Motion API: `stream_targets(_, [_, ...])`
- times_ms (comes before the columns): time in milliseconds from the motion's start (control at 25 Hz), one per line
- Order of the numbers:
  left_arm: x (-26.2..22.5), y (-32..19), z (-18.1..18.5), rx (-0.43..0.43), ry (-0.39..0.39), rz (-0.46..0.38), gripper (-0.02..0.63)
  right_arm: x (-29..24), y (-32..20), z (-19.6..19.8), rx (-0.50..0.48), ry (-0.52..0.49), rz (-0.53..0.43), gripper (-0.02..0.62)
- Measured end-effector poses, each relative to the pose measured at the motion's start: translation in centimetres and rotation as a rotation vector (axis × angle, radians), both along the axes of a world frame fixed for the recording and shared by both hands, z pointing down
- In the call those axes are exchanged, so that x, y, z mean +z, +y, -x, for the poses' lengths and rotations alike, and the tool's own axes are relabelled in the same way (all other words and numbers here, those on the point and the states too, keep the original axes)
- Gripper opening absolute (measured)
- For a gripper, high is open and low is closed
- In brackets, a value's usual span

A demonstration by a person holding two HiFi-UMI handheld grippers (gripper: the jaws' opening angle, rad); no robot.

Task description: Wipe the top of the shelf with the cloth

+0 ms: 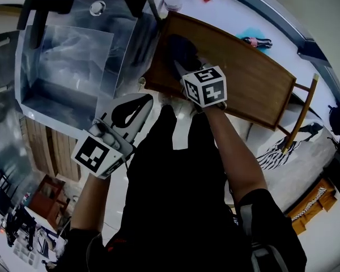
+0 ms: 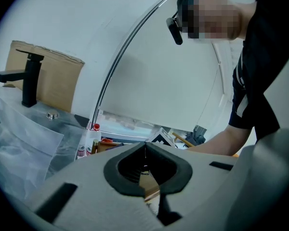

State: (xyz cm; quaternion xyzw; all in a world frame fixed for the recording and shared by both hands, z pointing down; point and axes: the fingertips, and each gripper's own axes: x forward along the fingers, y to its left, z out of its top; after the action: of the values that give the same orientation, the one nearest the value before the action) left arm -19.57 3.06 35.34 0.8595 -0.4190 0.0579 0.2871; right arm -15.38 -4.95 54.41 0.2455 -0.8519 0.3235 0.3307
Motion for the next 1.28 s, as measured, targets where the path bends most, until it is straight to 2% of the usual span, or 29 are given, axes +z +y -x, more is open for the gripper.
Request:
stream_targets(160, [0.8,0.9,1.5,-0.021,-0.003,0.046,0.020,0.4,0.5,2.2,-0.023,-0.006,0.006,0.057])
stream_targets(480, [1.1,0.8,1.7,-0.019,0.004,0.038,0.020,2.4,1.6,2.5,-0.033,0.026,0.033,0.057])
stream_targets(800, [1.3,0.9,-0.5,0.022,-0.002,0.058,0.020,3.6,2.2,-1.0,0.001,0.056,0.051,0.057])
stream_targets(1280, [1.2,0.1,-6.4,0.109,-0.008,0.060,0.020,4.3,1.6,-8.2,0.098,0.068,0.060,0.057])
